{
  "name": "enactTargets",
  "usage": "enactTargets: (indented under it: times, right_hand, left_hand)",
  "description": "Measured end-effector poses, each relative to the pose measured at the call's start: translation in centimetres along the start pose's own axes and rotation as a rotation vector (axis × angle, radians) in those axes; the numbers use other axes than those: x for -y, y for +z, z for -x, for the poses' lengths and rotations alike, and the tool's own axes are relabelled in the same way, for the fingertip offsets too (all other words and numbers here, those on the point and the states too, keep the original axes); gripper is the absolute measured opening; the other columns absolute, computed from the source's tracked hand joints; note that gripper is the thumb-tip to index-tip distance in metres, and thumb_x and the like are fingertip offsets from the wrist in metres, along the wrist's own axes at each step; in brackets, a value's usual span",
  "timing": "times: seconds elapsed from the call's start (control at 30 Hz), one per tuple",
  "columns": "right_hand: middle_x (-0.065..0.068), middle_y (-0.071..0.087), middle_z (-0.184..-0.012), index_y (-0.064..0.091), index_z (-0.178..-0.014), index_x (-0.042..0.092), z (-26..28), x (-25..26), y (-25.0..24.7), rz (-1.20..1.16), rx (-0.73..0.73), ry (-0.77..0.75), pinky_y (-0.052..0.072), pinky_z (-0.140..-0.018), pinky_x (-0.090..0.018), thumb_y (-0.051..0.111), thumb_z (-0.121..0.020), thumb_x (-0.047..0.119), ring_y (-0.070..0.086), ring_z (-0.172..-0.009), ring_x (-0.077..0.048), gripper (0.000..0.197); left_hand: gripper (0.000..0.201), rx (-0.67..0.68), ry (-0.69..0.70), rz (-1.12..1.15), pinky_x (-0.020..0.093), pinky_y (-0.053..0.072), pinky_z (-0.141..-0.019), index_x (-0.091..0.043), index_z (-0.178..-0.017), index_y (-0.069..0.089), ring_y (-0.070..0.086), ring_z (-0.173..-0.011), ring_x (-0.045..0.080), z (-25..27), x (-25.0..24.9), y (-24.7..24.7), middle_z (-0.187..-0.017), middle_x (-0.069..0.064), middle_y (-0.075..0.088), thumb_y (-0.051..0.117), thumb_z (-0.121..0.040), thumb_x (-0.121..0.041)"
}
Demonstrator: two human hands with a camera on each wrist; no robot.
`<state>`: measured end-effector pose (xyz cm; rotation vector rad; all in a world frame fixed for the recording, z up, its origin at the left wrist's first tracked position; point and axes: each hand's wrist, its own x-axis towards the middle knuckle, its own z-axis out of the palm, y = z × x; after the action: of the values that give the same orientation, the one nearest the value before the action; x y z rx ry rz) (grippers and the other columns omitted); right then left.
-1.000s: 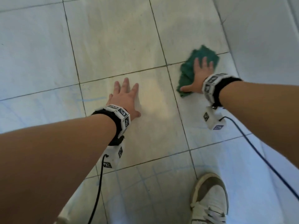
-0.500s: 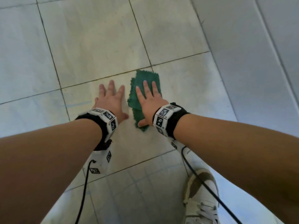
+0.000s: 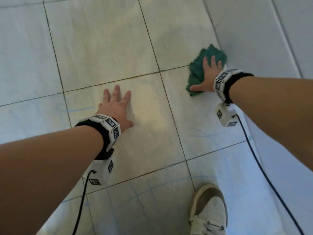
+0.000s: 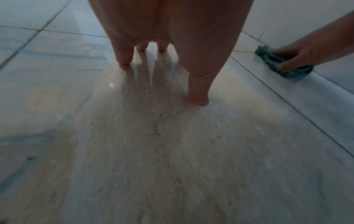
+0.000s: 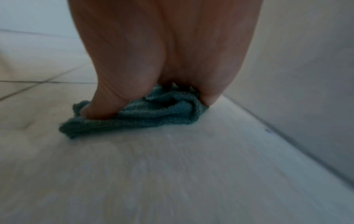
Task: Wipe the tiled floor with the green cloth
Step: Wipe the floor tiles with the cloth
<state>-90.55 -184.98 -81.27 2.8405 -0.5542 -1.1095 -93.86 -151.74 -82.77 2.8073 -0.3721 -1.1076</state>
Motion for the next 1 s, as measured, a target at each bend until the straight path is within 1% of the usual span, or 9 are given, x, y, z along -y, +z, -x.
enactTargets:
  times: [0.17,0.27,0.37,0.47,0.57,0.63,0.77,0.83,1.0]
  right_hand:
    - [-0.016,-0.021,-0.163,-0.022,-0.155,0.014,2.9,-4.2,3.4,-0.001,0.036,0.042,0.009,-0.124,-0.048,0.07,-0.075,0.068,-0.008,-0.151,-0.038,0.133]
    - [-0.016,-0.023,-0.162,-0.023,-0.154,0.015,6.1,-3.6,5.1,-0.001,0.078,0.021,0.006,-0.124,-0.049,0.071,-0.076,0.065,-0.01,-0.15,-0.041,0.133]
    - [-0.015,-0.028,-0.161,-0.026,-0.153,0.015,10.1,0.2,6.6,0.016,0.121,-0.053,0.005,-0.123,-0.05,0.072,-0.075,0.065,-0.017,-0.149,-0.042,0.135]
    - [-0.014,-0.033,-0.159,-0.027,-0.153,0.017,13.3,6.5,8.2,0.07,0.129,-0.239,0.008,-0.123,-0.051,0.072,-0.077,0.063,-0.023,-0.147,-0.041,0.133]
    - [-0.009,-0.035,-0.159,-0.025,-0.154,0.021,15.5,12.4,10.3,0.064,0.147,-0.386,0.011,-0.121,-0.049,0.077,-0.075,0.059,-0.026,-0.147,-0.038,0.134]
    - [-0.007,-0.036,-0.159,-0.024,-0.154,0.023,15.7,13.7,11.3,0.082,0.138,-0.42,0.009,-0.121,-0.048,0.078,-0.073,0.058,-0.028,-0.147,-0.035,0.135]
    - [-0.012,-0.029,-0.161,-0.021,-0.155,0.018,14.1,10.5,9.5,0.08,0.08,-0.373,0.001,-0.122,-0.044,0.074,-0.076,0.061,-0.024,-0.148,-0.035,0.131]
    - [-0.016,-0.026,-0.161,-0.021,-0.155,0.015,12.0,7.4,7.9,0.029,0.052,-0.257,-0.004,-0.121,-0.044,0.07,-0.077,0.064,-0.021,-0.148,-0.038,0.13]
    - [-0.018,-0.023,-0.162,-0.021,-0.155,0.015,8.4,-2.4,7.0,-0.089,0.025,0.015,-0.001,-0.123,-0.047,0.068,-0.075,0.07,-0.015,-0.149,-0.043,0.132]
  left_hand:
    - [0.107,-0.015,0.011,-0.003,0.054,0.013,-0.121,-0.033,-0.157,-0.002,-0.017,-0.149,0.034,0.2,-0.2,-0.1,-0.163,0.0,-0.022,0.075,-0.083,-0.041]
    - [0.105,-0.022,0.007,-0.009,0.054,0.013,-0.121,-0.033,-0.157,-0.001,-0.017,-0.149,0.034,0.1,-0.1,-0.1,-0.163,0.0,-0.021,0.074,-0.084,-0.04]
    - [0.102,-0.047,0.033,-0.013,0.054,0.012,-0.121,-0.033,-0.157,0.0,-0.016,-0.149,0.035,0.1,0.0,0.4,-0.164,0.001,-0.019,0.072,-0.086,-0.041]
    - [0.099,-0.07,0.054,-0.029,0.052,0.011,-0.122,-0.033,-0.157,0.001,-0.014,-0.15,0.035,0.1,0.4,0.9,-0.164,0.002,-0.018,0.07,-0.087,-0.044]
    - [0.097,-0.092,0.077,-0.062,0.051,0.011,-0.122,-0.031,-0.157,0.002,-0.011,-0.15,0.038,0.2,0.6,1.5,-0.164,0.004,-0.015,0.067,-0.088,-0.046]
    - [0.097,-0.101,0.079,-0.082,0.051,0.012,-0.122,-0.031,-0.158,0.002,-0.01,-0.15,0.038,0.3,0.3,1.7,-0.165,0.005,-0.014,0.067,-0.088,-0.048]
    - [0.099,-0.087,0.135,-0.094,0.051,0.013,-0.122,-0.033,-0.157,0.0,-0.009,-0.15,0.037,0.9,-1.9,2.1,-0.165,0.004,-0.014,0.068,-0.086,-0.05]
    - [0.1,-0.062,0.162,-0.104,0.051,0.014,-0.122,-0.034,-0.157,0.0,-0.01,-0.15,0.035,1.0,-3.3,2.2,-0.164,0.002,-0.016,0.069,-0.086,-0.048]
    - [0.099,-0.045,0.146,-0.094,0.053,0.012,-0.121,-0.035,-0.157,0.002,-0.015,-0.15,0.034,1.1,-4.9,2.2,-0.164,0.0,-0.019,0.071,-0.086,-0.043]
